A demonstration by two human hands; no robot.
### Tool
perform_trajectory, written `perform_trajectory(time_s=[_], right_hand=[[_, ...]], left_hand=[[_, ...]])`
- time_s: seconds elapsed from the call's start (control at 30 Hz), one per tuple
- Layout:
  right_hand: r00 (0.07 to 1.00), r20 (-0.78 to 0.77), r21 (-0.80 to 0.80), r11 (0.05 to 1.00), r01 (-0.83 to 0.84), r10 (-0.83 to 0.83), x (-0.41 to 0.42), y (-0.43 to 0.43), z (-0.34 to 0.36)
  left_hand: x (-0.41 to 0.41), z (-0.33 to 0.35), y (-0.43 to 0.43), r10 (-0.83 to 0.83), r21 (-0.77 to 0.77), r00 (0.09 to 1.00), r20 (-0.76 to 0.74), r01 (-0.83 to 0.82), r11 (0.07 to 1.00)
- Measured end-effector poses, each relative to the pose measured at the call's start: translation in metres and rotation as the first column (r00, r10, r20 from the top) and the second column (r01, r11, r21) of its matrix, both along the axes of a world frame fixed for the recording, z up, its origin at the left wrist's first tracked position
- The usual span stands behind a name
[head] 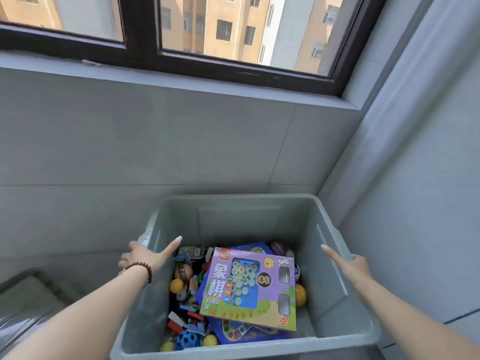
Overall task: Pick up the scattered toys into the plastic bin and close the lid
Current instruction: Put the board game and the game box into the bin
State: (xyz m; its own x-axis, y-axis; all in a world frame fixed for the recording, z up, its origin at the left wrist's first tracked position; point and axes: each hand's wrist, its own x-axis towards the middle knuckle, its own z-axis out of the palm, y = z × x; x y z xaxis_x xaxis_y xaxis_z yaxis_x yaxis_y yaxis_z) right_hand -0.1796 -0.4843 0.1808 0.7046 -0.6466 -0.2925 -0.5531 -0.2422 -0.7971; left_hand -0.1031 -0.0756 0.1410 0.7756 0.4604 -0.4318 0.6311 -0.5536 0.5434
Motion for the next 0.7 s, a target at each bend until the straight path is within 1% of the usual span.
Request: perform_trajectory(time_s=[0.17,0.3,0.47,0.53,0.6,0.7], right_hand=[[1.0,0.003,0.035,0.999,0.01,-0.01,0.012,-0.019,-0.039],[0.999,-0.033,0.04,0.999,0.017,-0.016,0.016,-0.027,-0.067],[0.998,-0.063,0.069,0.997,-0.016,0.021,0.019,-0.033,-0.082],[0.993,-0.102,0.105,0.994,-0.043,0.054,0.021,-0.037,-0.082],[0.983,-0.156,0.114,0.99,-0.083,0.1,0.02,-0.04,-0.082],[0.966,-0.243,0.028,0.996,-0.087,0.091,0.02,-0.029,-0.078]], left_hand=[[0.019,-0.02,-0.018,-0.002,0.061,1.0,-0.013,0.002,0.998],[0.03,-0.028,-0.021,-0.024,0.122,0.999,-0.032,0.027,0.992],[0.034,-0.03,-0.023,-0.034,0.182,0.997,-0.069,0.046,0.982],[0.033,-0.029,-0.019,-0.085,0.17,0.992,-0.092,0.099,0.98],[0.033,-0.026,-0.011,-0.147,0.114,0.983,-0.11,0.159,0.981],[0.033,-0.014,0.004,-0.233,-0.001,0.969,-0.085,0.234,0.972]])
